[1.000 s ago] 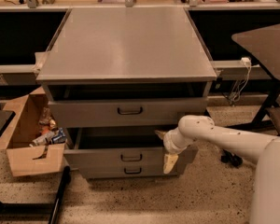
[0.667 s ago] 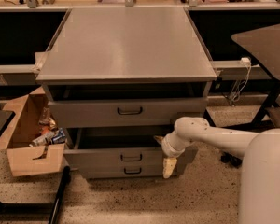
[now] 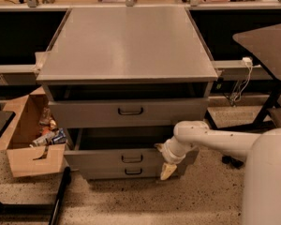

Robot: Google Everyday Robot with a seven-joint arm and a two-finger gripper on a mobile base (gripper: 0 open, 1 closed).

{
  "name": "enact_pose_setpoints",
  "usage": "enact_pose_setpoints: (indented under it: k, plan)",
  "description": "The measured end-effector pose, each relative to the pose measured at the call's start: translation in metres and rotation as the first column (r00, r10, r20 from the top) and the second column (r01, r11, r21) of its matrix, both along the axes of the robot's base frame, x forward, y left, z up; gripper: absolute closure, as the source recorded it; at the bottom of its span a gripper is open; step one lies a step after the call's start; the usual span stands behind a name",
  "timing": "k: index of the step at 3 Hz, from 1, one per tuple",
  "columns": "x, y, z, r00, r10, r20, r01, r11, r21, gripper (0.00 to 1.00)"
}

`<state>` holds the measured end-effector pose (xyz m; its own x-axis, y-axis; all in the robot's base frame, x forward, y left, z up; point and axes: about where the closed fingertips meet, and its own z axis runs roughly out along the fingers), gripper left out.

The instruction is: Open middle drawer

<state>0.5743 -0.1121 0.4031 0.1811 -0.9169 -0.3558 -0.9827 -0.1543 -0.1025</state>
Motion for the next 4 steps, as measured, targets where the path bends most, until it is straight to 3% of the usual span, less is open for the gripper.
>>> enact_pose_setpoints:
  k: [1,2,3,4]
  plan:
    - [-0.021,-0.002,0.007,0.9994,-0.008,-0.034,0.008,1.0,0.006,0.49]
    - [-0.029,-0.003,0.01,0.998,-0.015,-0.061,0.016,1.0,0.015,0.8]
    - [-0.028,-0.003,0.014,0.998,-0.015,-0.061,0.016,1.0,0.015,1.0]
    - [-0.026,-0.002,0.017,0.998,-0.015,-0.061,0.016,1.0,0.015,1.0]
